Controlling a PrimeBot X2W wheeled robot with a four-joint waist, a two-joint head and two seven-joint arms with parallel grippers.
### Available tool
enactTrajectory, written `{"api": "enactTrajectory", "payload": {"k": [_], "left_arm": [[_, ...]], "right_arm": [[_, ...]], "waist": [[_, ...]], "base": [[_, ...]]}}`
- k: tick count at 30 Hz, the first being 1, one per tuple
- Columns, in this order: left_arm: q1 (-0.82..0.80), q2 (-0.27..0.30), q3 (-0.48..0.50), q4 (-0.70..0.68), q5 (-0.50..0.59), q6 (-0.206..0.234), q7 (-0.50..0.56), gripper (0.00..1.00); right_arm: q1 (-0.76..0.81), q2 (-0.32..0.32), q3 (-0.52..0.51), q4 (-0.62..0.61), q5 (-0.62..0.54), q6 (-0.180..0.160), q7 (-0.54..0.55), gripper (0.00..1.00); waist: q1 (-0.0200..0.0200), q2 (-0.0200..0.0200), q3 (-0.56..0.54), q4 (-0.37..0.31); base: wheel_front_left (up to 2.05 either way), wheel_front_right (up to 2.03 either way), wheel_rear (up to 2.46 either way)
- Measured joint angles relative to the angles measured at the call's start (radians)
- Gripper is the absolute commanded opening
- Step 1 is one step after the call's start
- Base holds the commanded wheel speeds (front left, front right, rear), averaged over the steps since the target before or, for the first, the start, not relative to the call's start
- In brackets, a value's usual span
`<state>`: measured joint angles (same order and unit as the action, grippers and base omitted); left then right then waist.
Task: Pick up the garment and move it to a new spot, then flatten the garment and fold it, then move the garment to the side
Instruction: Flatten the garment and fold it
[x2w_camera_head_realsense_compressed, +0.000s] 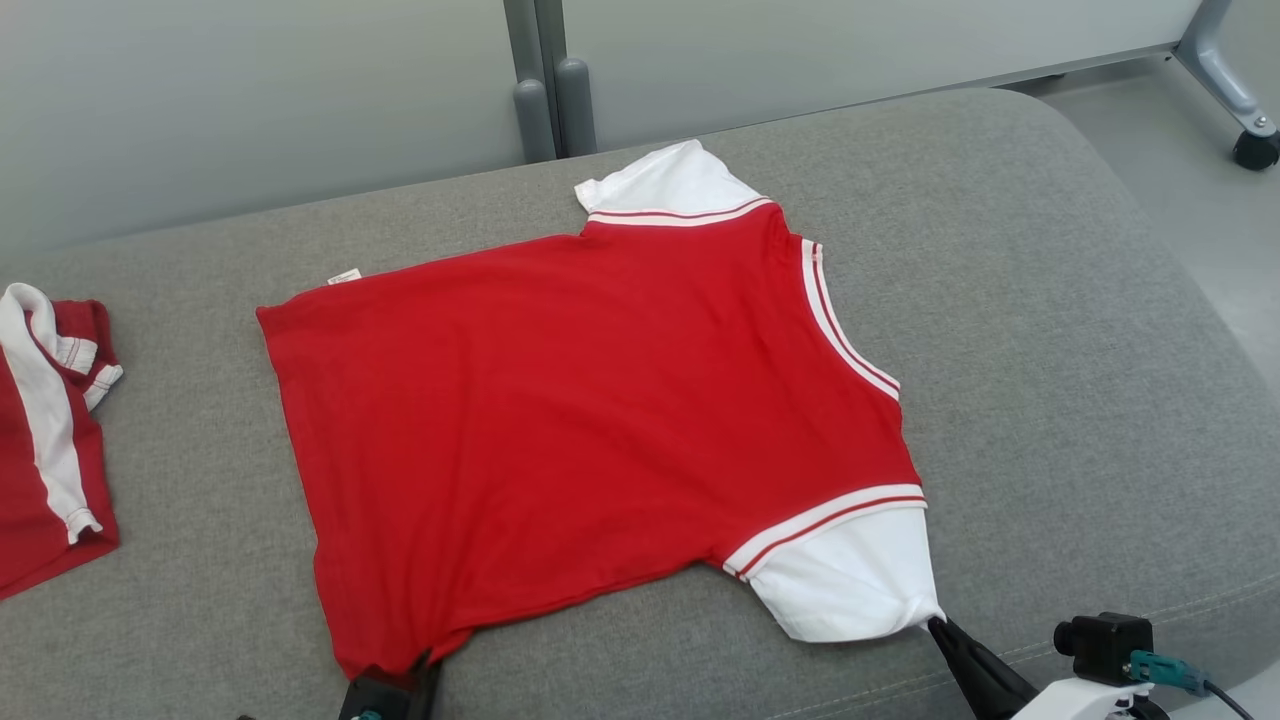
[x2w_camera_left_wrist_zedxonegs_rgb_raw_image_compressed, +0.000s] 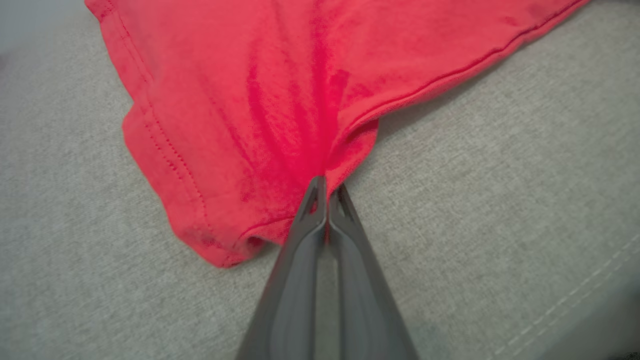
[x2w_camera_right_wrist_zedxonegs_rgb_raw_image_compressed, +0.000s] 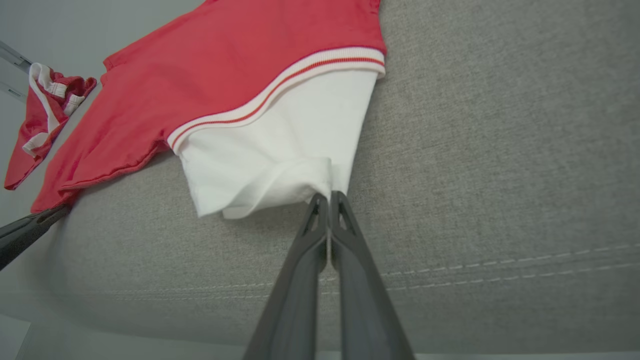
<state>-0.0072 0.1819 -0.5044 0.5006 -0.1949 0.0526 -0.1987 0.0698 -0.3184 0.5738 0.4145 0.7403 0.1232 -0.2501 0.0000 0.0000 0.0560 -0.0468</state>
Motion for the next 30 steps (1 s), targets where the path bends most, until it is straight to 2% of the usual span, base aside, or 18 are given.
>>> {"api": "enactTrajectory", "payload": {"k": [1,2,3,4,5,6,8,20,30], "left_arm": [[0.0,0.0,0.0,0.0,0.0,0.0,0.0,0.05],[0.004,-0.005,0.002,0.001,-0.008,-0.001,0.0,0.25],[0.007,-0.01,0.005,0.002,-0.018,-0.003,0.0,0.36],[0.008,-0.013,0.008,0.003,-0.026,-0.008,0.0,0.4],[0.008,-0.013,0.009,0.003,-0.03,-0.009,0.0,0.43],[0.008,-0.013,0.01,0.003,-0.032,-0.011,0.002,0.56],[0.009,-0.017,0.016,0.003,-0.047,-0.018,0.004,0.98],[0.029,-0.022,0.022,-0.025,-0.078,-0.036,0.023,1.0],[0.045,-0.052,0.048,-0.143,-0.137,-0.062,0.002,1.0]], "right_arm": [[0.0,0.0,0.0,0.0,0.0,0.0,0.0,0.35],[0.0,0.0,-0.002,0.002,0.0,0.0,0.0,0.47],[0.0,0.0,-0.003,0.004,-0.001,0.0,0.0,0.59],[0.0,0.0,-0.004,0.006,-0.002,0.0,0.0,0.78],[0.0,0.0,-0.005,0.007,-0.002,0.0,0.0,0.9],[0.0,0.001,-0.006,0.008,-0.002,0.0,0.0,1.0],[0.0,0.001,-0.007,0.01,-0.003,0.0,0.0,1.0],[0.003,-0.008,-0.024,0.015,-0.02,0.0,0.0,1.0],[0.001,-0.054,-0.127,-0.035,-0.059,-0.003,0.0,1.0]], "waist": [[0.0,0.0,0.0,0.0],[0.0,0.0,-0.002,-0.001],[0.0,0.0,-0.004,-0.001],[0.0,0.0,-0.005,-0.001],[0.0,0.0,-0.006,-0.002],[0.0,0.0,-0.007,-0.002],[0.0,0.0,-0.008,-0.002],[0.0,0.0,-0.005,-0.004],[0.0,0.0,-0.003,-0.009]], "base": [[0.0,0.0,0.0],[0.0,0.0,0.0],[0.0,0.0,0.0],[0.0,0.0,0.0],[0.0,0.0,0.0],[0.0,0.0,0.0],[0.0,0.0,0.0],[0.0,0.0,0.0],[0.0,0.0,0.0]]}}
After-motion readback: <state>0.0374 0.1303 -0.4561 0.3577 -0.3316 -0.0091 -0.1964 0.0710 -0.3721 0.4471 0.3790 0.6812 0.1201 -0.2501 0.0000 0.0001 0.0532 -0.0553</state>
